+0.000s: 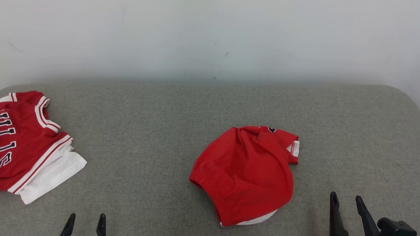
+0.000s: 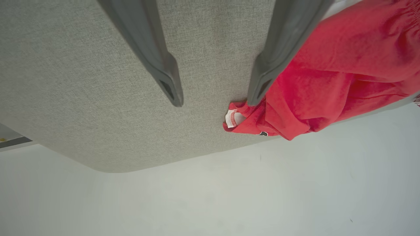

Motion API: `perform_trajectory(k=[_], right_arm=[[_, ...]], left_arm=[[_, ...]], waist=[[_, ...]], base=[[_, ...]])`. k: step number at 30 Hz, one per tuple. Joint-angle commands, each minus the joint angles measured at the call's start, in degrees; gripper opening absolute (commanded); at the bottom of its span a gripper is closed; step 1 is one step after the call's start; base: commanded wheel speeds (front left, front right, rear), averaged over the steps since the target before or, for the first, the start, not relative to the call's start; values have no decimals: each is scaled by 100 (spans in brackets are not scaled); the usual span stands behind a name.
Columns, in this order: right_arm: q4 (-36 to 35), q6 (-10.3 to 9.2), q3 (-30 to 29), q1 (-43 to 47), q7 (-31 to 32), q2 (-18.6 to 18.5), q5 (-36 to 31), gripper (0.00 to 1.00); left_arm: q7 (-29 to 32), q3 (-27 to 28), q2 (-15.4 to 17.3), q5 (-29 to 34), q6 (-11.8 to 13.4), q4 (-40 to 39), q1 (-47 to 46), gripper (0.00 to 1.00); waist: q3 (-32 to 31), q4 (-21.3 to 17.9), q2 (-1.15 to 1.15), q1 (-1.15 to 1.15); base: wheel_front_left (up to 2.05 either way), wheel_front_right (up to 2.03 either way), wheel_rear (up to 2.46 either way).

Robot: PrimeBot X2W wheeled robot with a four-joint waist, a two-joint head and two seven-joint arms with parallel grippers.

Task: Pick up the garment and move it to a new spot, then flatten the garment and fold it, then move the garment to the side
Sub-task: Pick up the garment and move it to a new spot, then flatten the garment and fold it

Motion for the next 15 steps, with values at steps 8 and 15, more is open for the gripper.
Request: perform_trajectory(k=[8, 15], right_arm=[[41, -11, 47, -55, -34, -7, 20, 100], [39, -11, 42, -97, -34, -7, 0, 100]], left_arm=[[-20, -65, -13, -80, -29, 26, -138, 100], [-20, -157, 71, -151, -31, 61, -199, 100]], waist=[[88, 2, 0, 1], [154, 2, 0, 1]], base=[[0, 0, 0], [0, 0, 0]])
